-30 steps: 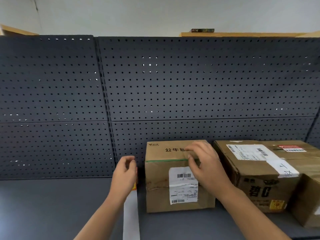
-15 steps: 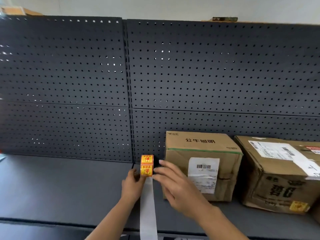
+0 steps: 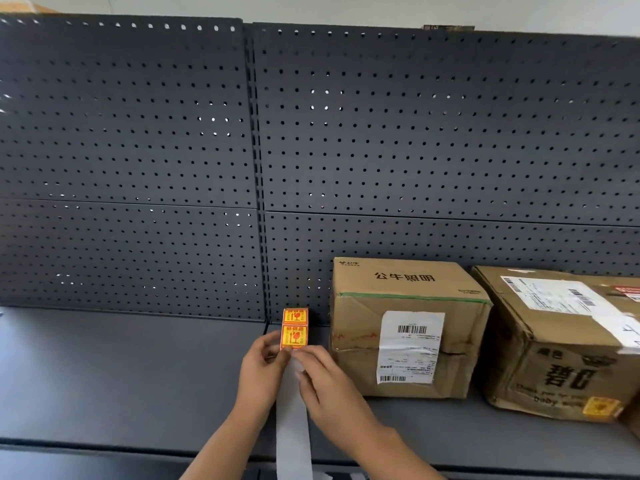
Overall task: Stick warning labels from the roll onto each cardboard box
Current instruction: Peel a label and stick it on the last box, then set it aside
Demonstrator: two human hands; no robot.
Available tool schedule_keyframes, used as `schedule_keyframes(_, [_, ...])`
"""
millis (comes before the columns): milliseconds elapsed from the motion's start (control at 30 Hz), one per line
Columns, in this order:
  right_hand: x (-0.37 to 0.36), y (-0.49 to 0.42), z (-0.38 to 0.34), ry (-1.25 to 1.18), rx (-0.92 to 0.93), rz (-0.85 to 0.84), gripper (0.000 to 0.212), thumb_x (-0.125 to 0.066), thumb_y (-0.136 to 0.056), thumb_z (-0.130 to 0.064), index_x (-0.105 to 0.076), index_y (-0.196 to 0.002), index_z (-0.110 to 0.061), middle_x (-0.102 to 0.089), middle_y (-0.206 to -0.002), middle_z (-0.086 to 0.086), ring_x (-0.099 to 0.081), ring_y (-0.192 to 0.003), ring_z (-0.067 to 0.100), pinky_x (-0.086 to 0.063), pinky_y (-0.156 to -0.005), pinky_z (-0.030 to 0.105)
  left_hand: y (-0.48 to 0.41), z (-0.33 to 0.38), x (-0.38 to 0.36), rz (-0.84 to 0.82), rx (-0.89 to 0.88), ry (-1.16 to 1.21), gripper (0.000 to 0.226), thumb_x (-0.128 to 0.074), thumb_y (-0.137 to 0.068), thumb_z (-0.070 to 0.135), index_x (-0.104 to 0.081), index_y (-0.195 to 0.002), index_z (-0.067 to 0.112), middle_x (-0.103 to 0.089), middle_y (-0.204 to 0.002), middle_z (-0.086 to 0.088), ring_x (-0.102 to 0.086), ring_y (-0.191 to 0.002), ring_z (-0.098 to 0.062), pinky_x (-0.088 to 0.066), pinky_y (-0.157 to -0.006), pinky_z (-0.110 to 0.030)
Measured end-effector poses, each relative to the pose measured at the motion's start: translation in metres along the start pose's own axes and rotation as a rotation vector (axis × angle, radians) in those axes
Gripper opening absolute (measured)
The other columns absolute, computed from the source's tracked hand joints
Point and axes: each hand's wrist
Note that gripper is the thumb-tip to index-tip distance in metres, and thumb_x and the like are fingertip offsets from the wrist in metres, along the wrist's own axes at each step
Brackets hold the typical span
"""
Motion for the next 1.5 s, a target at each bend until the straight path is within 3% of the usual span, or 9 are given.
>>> schedule_keyframes(100, [-0.012, -0.009, 0.002, 0.017, -0.087, 0.027, 0.040, -0.042, -0.108, -0.018, -0.047, -0.148, -0.020, -0.040, -0.149, -0.013, -0.047, -0.131, 0.006, -0.038, -0.103, 0.015, 0.004, -0.004, 0.005, -0.017, 0.015, -0.003, 0.039, -0.071, -0.097, 0.008, -0.061, -0.133, 0.018, -0.081, -0.095, 0.000, -0.075, -0.097, -0.011, -0.058, -0.097, -0.039])
schedule_keyframes(267, [-0.032, -0.018, 0.007, 0.031, -0.166, 0.063, 0.041, -0.045, -0.107, -0.015, -0.051, -0.147, -0.017, -0.046, -0.148, -0.008, -0.053, -0.130, 0.011, -0.044, -0.104, 0.021, 0.014, 0.000, 0.015, -0.021, 0.006, 0.002, 0.040, -0.073, -0.096, 0.012, -0.057, -0.131, 0.024, -0.082, -0.093, 0.005, -0.074, -0.093, -0.001, -0.050, -0.086, -0.018])
schedule_keyframes(633, [-0.046, -0.030, 0.008, 0.031, -0.166, 0.126, 0.030, -0.059, -0.104, -0.022, -0.066, -0.133, -0.017, -0.060, -0.128, -0.005, -0.061, -0.114, 0.010, -0.052, -0.094, 0.025, 0.018, 0.000, 0.028, -0.116, -0.035, -0.097, 0.051, -0.060, -0.103, 0.004, -0.049, -0.148, 0.023, -0.081, -0.103, 0.008, -0.072, -0.107, -0.002, -0.049, -0.105, -0.026])
schedule_keyframes(767, [-0.047, -0.036, 0.012, 0.048, -0.145, 0.166, 0.023, -0.059, -0.104, -0.027, -0.074, -0.117, -0.016, -0.066, -0.113, -0.002, -0.063, -0.099, 0.011, -0.054, -0.084, 0.028, 0.018, -0.002, 0.028, -0.120, -0.066, -0.203, 0.051, -0.060, -0.103, 0.007, -0.049, -0.152, 0.018, -0.080, -0.102, 0.015, -0.068, -0.109, 0.006, -0.048, -0.096, -0.009])
schedule_keyframes(900, [-0.044, -0.034, 0.012, -0.012, -0.105, 0.215, 0.022, -0.061, -0.104, -0.026, -0.071, -0.122, -0.020, -0.067, -0.116, -0.006, -0.063, -0.101, 0.007, -0.055, -0.085, 0.027, 0.019, 0.002, 0.030, -0.094, -0.071, -0.191, 0.045, -0.065, -0.101, 0.008, -0.058, -0.144, 0.018, -0.079, -0.105, 0.018, -0.068, -0.108, 0.007, -0.049, -0.091, -0.005])
schedule_keyframes(1000, [-0.043, -0.030, 0.011, -0.044, -0.076, 0.237, 0.024, -0.062, -0.104, -0.024, -0.070, -0.126, -0.023, -0.068, -0.119, -0.009, -0.063, -0.105, 0.003, -0.052, -0.088, 0.017, 0.022, 0.007, 0.030, -0.076, -0.085, -0.154, 0.031, -0.066, -0.099, 0.002, -0.071, -0.121, 0.023, -0.080, -0.104, 0.016, -0.072, -0.105, 0.000, -0.055, -0.091, -0.014])
schedule_keyframes(1067, [-0.043, -0.031, 0.012, -0.033, -0.076, 0.242, 0.022, -0.062, -0.103, -0.022, -0.072, -0.123, -0.021, -0.069, -0.116, -0.007, -0.064, -0.102, 0.004, -0.053, -0.087, 0.018, 0.025, 0.009, 0.029, -0.069, -0.085, -0.133, 0.027, -0.067, -0.098, 0.002, -0.074, -0.112, 0.024, -0.079, -0.103, 0.016, -0.073, -0.102, -0.001, -0.058, -0.093, -0.020])
schedule_keyframes(1334, [-0.043, -0.033, 0.016, 0.011, -0.066, 0.236, 0.021, -0.061, -0.103, -0.022, -0.075, -0.118, -0.016, -0.065, -0.115, -0.004, -0.064, -0.100, 0.010, -0.054, -0.085, 0.026, 0.029, 0.012, 0.030, -0.061, -0.072, -0.106, 0.025, -0.069, -0.098, 0.007, -0.072, -0.112, 0.028, -0.080, -0.100, 0.014, -0.074, -0.099, -0.004, -0.058, -0.087, -0.018])
schedule_keyframes(1500, [-0.043, -0.032, 0.017, -0.003, -0.070, 0.216, 0.022, -0.059, -0.105, -0.024, -0.074, -0.120, -0.017, -0.064, -0.116, -0.007, -0.063, -0.101, 0.007, -0.053, -0.086, 0.021, 0.034, 0.015, 0.030, -0.059, -0.094, -0.116, 0.036, -0.068, -0.099, 0.008, -0.061, -0.122, 0.035, -0.081, -0.098, 0.011, -0.072, -0.100, 0.002, -0.052, -0.088, -0.010])
Point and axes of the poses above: each hand's wrist, its own y-axis away from the middle knuckle, its own x-axis out of the back of the hand, z = x × y
